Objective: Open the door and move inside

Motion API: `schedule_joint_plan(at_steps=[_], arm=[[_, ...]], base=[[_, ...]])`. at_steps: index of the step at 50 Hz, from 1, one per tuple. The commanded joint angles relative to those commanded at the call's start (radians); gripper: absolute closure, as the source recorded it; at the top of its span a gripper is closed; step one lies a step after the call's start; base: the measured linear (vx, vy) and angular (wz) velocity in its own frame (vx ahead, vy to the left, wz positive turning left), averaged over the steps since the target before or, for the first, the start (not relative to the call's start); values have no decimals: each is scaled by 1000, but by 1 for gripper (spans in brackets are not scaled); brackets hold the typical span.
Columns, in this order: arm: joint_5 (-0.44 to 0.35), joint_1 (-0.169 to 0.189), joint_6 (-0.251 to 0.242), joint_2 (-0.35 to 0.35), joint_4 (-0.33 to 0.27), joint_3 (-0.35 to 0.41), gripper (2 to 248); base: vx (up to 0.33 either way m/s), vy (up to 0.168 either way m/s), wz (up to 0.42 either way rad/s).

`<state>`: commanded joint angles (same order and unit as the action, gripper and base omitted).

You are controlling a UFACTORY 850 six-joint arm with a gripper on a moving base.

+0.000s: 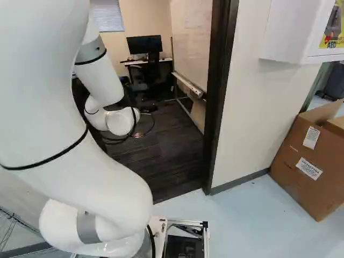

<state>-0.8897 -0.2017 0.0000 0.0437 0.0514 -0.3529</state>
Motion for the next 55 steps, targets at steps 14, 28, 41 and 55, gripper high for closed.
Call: schedule_joint_plan(at_steps=[14, 28, 41, 55], arm=[[6, 74, 0, 86, -19, 97, 3], [11, 131, 0, 153, -33, 173, 3], [14, 169, 0, 197, -43, 223, 3], [16, 194, 0, 226, -49, 255, 3]], base=[[0, 0, 0], [0, 0, 0], [0, 0, 0], [0, 0, 0]])
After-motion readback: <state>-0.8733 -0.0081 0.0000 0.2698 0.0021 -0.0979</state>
